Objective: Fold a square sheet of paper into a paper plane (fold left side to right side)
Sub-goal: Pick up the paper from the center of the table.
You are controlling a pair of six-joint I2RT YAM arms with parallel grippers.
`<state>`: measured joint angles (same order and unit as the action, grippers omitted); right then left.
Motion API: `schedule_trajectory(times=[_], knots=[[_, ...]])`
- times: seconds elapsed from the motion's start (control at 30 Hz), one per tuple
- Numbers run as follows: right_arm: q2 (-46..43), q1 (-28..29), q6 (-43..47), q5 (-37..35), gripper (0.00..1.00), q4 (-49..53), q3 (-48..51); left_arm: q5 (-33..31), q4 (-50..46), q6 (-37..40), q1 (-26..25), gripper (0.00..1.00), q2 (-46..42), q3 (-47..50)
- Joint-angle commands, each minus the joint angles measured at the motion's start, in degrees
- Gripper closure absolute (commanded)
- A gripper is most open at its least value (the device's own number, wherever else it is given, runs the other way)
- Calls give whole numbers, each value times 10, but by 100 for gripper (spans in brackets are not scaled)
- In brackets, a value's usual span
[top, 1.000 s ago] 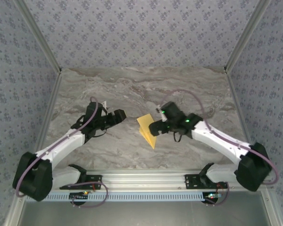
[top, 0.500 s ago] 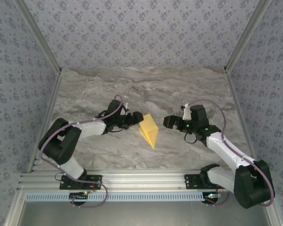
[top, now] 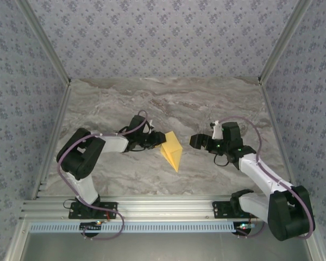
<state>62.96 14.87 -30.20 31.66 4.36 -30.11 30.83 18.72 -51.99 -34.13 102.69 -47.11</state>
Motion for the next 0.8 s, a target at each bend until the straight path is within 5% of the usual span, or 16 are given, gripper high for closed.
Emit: schedule_trajectory(times=[0.0, 0.23, 0.77], knots=[[28, 2, 15, 27, 6, -16, -13, 17, 22, 23, 8, 83, -14, -6], [119, 33, 32, 114, 14, -104, -49, 41, 60, 67, 29, 100, -100, 51], [251, 33, 8, 333, 16, -350, -90, 194, 91, 116, 65, 100, -252, 109]])
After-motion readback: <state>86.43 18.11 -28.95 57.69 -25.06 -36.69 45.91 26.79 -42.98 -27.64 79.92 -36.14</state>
